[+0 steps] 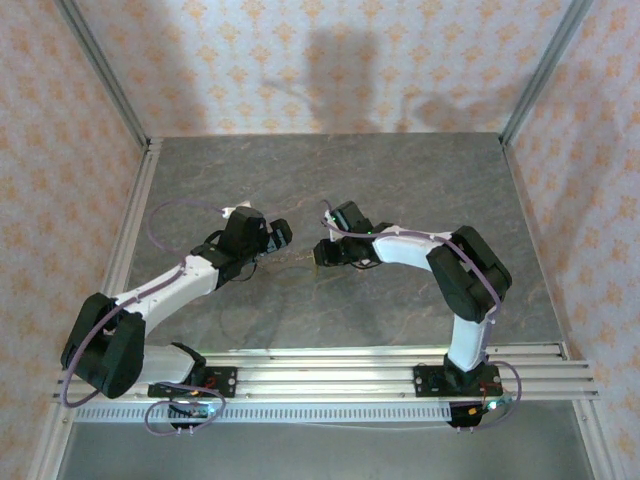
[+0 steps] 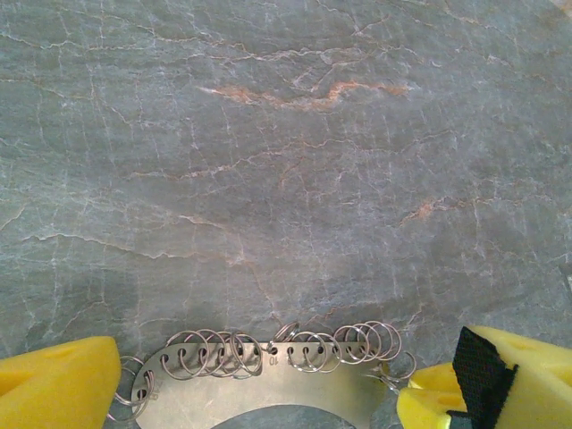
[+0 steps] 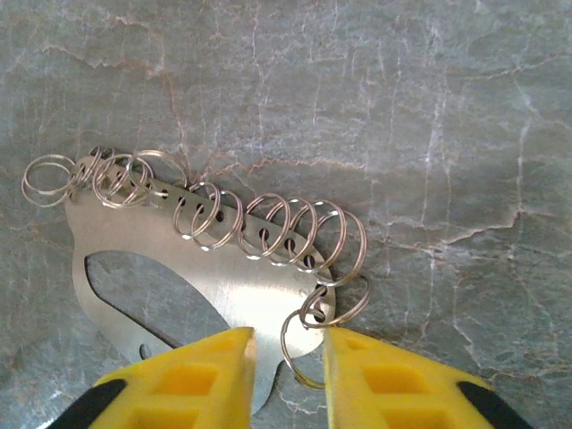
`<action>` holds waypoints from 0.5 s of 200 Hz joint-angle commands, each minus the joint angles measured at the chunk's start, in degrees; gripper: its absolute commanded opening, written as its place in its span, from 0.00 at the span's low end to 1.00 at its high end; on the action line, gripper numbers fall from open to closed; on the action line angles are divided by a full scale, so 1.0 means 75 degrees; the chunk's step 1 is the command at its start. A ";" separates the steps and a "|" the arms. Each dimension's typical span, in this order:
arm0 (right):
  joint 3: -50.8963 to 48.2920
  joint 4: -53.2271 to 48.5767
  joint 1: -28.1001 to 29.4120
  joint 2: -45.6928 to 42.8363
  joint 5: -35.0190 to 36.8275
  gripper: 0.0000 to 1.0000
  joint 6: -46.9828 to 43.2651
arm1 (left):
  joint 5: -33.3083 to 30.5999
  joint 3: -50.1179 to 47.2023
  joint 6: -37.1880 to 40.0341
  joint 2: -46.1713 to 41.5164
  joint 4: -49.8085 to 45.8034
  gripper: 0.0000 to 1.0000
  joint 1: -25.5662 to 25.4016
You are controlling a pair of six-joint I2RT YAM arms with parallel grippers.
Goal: Put the keys on the keyring
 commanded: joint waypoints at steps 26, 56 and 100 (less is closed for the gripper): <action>0.0218 -0.0238 0.0040 0.0170 0.0255 0.24 -0.0086 | -0.0008 -0.0115 0.0019 -0.0241 0.0087 0.98 -0.0016; 0.0168 -0.0276 0.0040 0.0113 0.0213 0.37 -0.0130 | 0.0004 -0.0115 0.0019 -0.0236 0.0100 0.98 -0.0016; 0.0072 -0.0322 0.0115 0.0035 0.0347 0.40 -0.0250 | 0.0019 -0.0133 0.0019 -0.0235 0.0090 0.98 -0.0019</action>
